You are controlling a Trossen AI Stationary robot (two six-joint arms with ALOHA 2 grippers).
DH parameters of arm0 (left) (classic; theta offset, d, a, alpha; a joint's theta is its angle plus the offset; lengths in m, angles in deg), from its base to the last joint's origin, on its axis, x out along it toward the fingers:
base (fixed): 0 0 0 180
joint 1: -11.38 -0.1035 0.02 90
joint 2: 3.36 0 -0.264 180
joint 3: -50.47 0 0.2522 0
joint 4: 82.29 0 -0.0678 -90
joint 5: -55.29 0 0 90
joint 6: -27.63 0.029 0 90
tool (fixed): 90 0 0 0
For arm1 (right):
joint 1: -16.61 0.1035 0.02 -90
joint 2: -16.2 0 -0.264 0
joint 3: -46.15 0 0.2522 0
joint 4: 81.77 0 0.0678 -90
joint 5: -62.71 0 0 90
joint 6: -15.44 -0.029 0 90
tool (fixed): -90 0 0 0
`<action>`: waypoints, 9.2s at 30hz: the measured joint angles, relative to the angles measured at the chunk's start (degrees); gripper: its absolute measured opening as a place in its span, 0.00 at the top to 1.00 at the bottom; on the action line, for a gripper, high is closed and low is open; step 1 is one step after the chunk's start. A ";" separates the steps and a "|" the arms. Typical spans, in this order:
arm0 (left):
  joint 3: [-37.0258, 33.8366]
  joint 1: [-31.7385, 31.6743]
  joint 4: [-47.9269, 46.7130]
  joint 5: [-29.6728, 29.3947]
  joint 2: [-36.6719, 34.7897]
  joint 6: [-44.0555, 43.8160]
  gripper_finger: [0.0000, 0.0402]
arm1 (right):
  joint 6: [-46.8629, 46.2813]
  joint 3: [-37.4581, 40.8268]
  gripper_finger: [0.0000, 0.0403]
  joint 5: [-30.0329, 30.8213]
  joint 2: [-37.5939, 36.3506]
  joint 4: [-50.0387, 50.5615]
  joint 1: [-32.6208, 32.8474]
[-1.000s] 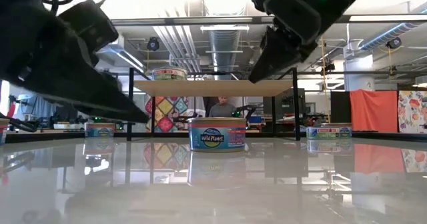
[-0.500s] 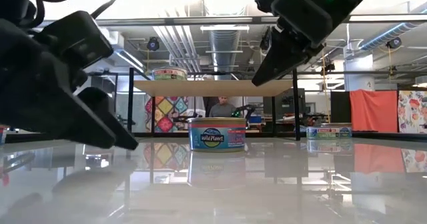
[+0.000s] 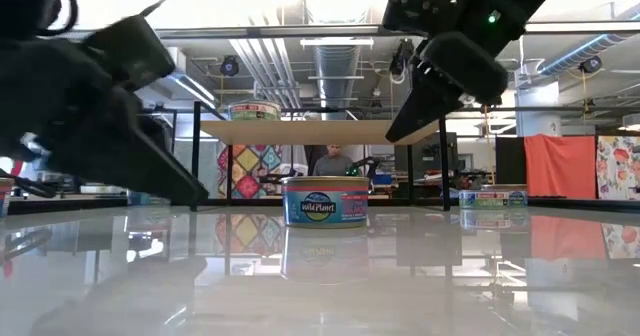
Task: Stack canned seafood by type on shelf
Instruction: Put the blue tuna can on the shelf
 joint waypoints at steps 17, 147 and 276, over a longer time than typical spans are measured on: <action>0.11 -10.31 2.13 4.66 0.25 6.28 0.01 | 6.83 0.02 0.73 -13.35 -0.02 0.61 -8.70; 11.27 -17.55 -13.57 12.31 4.79 10.50 0.01 | 4.43 20.60 0.01 -19.85 -4.42 -41.56 -6.88; 12.65 -5.07 -11.41 -5.06 14.40 -12.18 0.01 | 25.68 -32.77 0.01 -27.95 5.16 32.54 -47.97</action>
